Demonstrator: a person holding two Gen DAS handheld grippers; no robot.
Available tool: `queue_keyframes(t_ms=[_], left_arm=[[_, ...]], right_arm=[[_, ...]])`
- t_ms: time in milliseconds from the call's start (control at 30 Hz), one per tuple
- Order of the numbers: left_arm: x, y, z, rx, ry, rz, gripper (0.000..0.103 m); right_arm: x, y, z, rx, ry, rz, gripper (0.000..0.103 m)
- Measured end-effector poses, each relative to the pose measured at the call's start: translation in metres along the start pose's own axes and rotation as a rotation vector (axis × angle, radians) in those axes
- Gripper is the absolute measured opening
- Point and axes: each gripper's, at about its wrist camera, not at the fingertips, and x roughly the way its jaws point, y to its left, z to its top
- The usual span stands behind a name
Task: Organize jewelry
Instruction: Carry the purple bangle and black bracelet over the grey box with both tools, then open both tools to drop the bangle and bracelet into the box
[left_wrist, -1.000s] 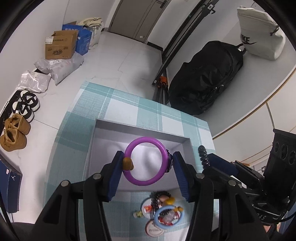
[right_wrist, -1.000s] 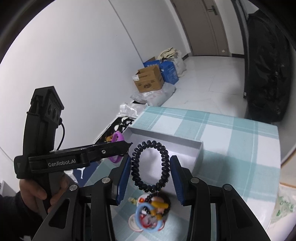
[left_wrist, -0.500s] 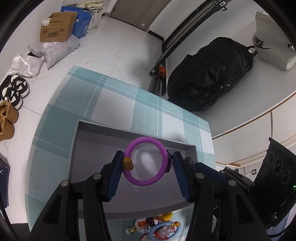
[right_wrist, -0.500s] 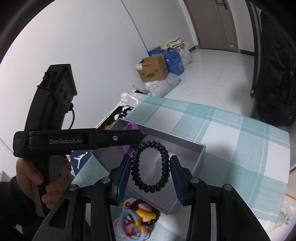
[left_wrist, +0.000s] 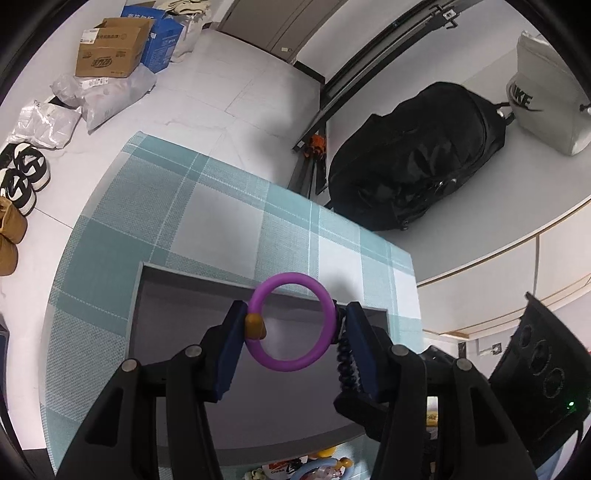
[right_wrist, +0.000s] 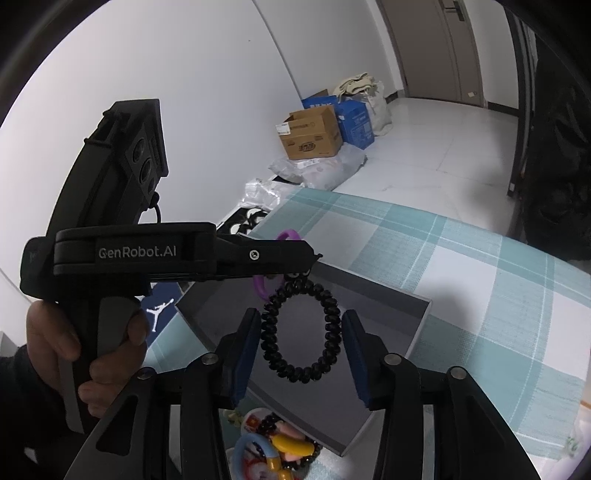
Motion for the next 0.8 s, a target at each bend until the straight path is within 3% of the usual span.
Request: queue_keyframes(t_ms=[100, 133, 200, 433, 800], left_arm=[[0.000, -0.002, -0.002, 0.004, 0.008, 0.006, 0.051], [-0.001, -0.002, -0.002, 0.003, 0.008, -0.001, 0.053], [-0.006, -0.002, -0.002, -0.007, 0.006, -0.011, 0.063], [-0.025, -0.008, -0.006, -0.003, -0.052, -0.037, 0.068], [-0.043, -0.025, -0.035, 0.120, -0.098, 0.018, 0.070]], right_arm=[[-0.002, 0.002, 0.000, -0.008, -0.007, -0.018, 0.055], [-0.005, 0.004, 0.000, -0.014, -0.011, -0.025, 0.062], [-0.009, 0.006, 0.000, -0.027, -0.022, -0.045, 0.073], [-0.025, 0.013, -0.007, -0.052, -0.046, -0.070, 0.080], [-0.051, 0.027, -0.028, -0.055, -0.075, -0.108, 0.088]])
